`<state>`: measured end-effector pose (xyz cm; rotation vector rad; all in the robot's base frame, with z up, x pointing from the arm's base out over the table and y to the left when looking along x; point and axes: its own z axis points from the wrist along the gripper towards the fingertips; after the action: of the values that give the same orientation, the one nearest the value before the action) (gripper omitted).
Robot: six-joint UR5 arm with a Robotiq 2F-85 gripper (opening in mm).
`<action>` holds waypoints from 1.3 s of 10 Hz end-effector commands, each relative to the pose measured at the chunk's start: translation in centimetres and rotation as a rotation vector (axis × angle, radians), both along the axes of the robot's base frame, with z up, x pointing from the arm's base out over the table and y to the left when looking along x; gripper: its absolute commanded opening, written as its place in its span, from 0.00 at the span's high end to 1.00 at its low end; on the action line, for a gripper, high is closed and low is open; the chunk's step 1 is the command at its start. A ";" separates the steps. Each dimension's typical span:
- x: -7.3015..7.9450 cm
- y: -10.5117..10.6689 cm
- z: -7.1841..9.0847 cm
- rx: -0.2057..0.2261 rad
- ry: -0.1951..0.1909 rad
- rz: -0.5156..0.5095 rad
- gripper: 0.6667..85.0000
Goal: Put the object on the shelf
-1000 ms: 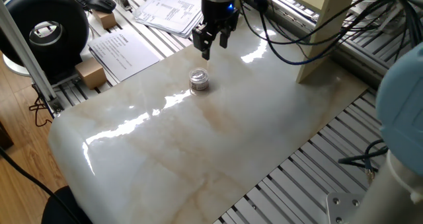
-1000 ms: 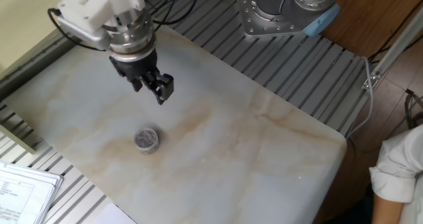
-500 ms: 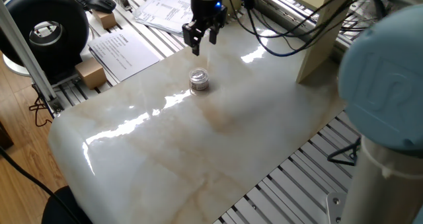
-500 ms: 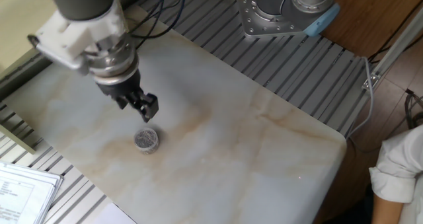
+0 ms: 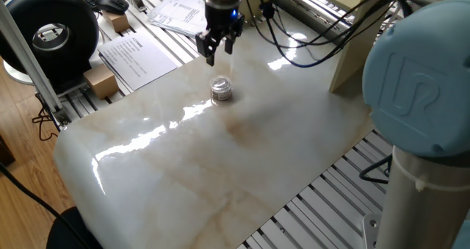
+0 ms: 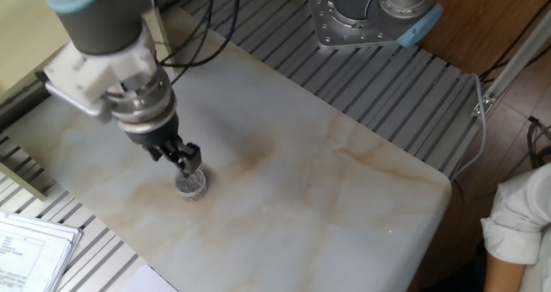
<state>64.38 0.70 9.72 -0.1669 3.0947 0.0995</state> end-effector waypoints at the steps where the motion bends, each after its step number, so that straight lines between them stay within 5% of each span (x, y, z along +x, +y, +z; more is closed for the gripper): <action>1: 0.5 -0.3 -2.4 -0.002 -0.021 0.014 0.32; 3: -1.1 -1.3 -2.5 -0.040 0.040 0.049 0.34; 5: -2.1 -0.6 -2.4 -0.012 0.080 0.027 0.33; 8: -2.2 -0.2 -3.9 -0.029 0.080 -0.026 0.10; 10: -1.9 0.1 -5.5 -0.048 0.048 -0.037 0.08; 13: -0.9 -0.1 -5.9 -0.058 0.012 -0.043 0.10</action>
<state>62.89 0.41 4.39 -0.1297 3.1389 0.0097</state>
